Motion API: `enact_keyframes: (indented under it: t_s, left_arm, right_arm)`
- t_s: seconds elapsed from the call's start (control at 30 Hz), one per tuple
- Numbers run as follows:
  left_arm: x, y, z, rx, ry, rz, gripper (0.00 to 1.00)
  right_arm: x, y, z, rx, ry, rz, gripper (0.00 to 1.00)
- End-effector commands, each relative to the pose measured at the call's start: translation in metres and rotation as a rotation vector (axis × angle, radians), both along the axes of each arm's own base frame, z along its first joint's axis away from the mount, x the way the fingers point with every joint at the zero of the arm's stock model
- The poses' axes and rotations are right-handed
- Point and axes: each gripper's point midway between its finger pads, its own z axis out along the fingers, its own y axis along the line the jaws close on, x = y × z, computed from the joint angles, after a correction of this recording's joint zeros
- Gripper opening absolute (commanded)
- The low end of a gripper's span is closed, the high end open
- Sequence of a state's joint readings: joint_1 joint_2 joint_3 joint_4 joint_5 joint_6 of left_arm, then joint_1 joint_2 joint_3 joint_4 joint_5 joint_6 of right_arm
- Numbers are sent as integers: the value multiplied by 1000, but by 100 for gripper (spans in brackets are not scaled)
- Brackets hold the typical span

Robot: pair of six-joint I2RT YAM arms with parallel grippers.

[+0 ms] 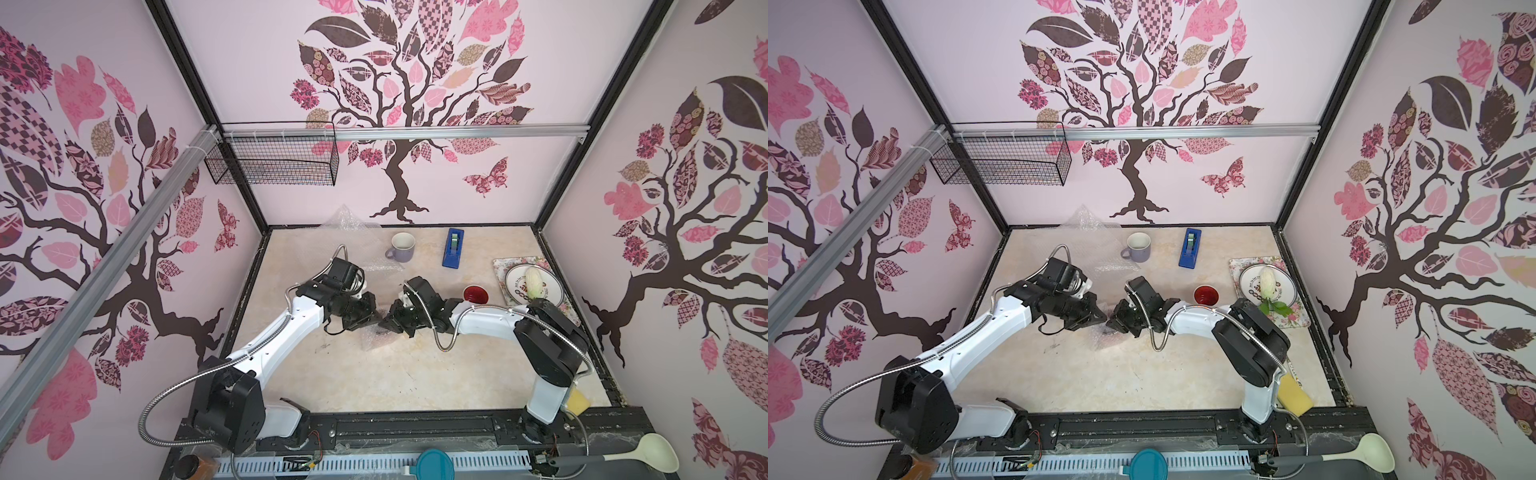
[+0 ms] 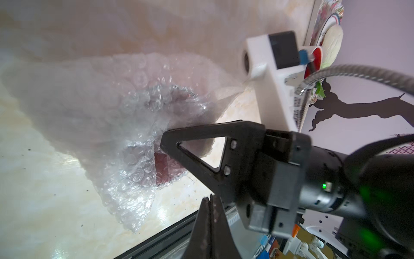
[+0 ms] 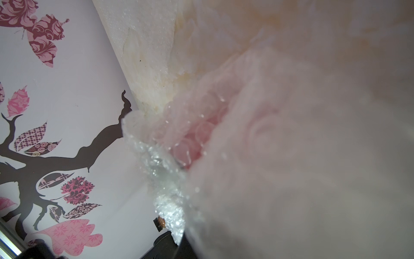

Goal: Wrap mugs in bubble wrap
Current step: Stick the tape on the bubble wrap.

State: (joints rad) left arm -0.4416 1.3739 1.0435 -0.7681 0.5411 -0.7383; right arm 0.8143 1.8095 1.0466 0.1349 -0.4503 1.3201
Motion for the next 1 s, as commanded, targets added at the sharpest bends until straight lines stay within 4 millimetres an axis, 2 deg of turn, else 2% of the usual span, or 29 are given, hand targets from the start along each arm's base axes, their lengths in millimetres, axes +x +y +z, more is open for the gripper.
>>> enact_keyframes:
  t_s: [0.0,0.3,0.8,0.97]
  left_arm:
    - [-3,-10,-3,-60,36,11,0]
    - [-15,1,-34,-1,102,23,0]
    - [-11,-8,-40,-22,97,-38,0]
    - [-14,-3,-48,5,121,-48,0]
  right_arm:
    - [-2,3,-2,-16,28,8,0]
    - [-4,1,-6,-26,36,6,0]
    - [-9,-9,-17,-26,70,-25,0]
    - [-13,-13,-20,-29,80,-26,0]
